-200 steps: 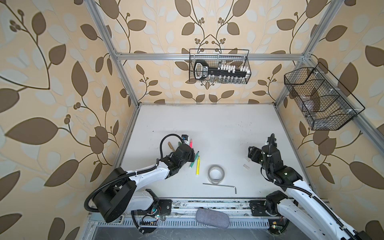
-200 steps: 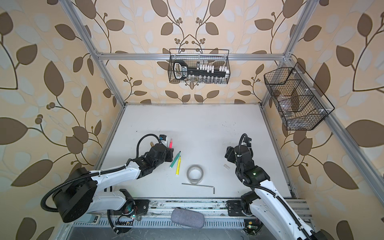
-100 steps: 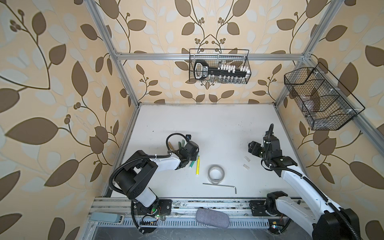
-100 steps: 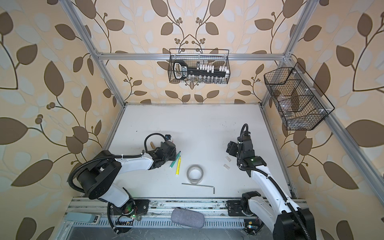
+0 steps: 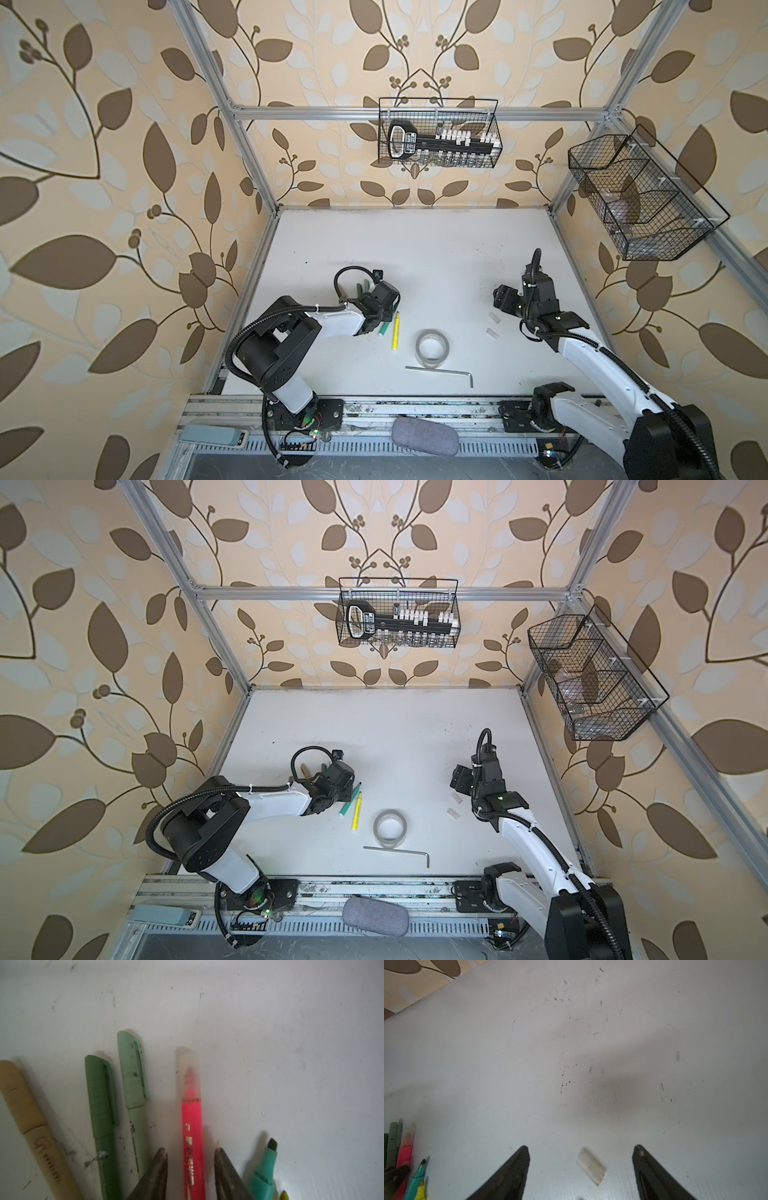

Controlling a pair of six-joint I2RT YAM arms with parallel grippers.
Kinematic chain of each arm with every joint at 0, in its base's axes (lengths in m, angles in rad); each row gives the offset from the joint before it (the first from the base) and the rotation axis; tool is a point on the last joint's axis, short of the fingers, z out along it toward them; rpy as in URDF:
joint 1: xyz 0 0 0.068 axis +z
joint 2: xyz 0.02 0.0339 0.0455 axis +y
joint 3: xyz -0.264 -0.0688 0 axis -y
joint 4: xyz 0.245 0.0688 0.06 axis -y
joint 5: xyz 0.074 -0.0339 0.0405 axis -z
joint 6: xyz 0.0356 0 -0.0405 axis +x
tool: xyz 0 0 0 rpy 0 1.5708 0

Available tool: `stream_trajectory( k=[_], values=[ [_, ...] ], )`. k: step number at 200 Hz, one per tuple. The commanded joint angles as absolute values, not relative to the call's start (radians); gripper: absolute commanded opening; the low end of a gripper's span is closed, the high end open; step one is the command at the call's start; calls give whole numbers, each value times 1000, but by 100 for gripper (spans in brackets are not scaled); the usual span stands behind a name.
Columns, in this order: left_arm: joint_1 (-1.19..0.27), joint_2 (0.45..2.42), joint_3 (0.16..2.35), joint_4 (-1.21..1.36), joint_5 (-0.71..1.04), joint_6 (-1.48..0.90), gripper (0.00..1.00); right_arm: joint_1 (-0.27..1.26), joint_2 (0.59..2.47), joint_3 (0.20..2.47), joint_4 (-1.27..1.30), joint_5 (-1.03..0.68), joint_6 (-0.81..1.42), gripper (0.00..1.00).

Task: Insert the pens into the pen caps
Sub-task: 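Release the pink highlighter and move the left gripper over the yellow highlighter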

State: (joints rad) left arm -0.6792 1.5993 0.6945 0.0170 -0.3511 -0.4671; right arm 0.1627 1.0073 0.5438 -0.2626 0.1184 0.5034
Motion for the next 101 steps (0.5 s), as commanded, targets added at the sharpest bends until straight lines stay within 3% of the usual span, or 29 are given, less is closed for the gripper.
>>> stream_trajectory(
  k=[1,29,78,101],
  values=[
    [-673,1516,741,-38,-385,-450,42,168,1004,552,-255,107,483,79],
    [-713,1375,745,-174,-462,-485,43,168,1004,550,-254,107,483,79],
    [-954,1162,628,-227,-555,-622,46,172,1010,547,-253,102,485,79],
    [-985,1176,559,-120,-401,-656,45,180,1016,552,-257,102,487,79]
  ],
)
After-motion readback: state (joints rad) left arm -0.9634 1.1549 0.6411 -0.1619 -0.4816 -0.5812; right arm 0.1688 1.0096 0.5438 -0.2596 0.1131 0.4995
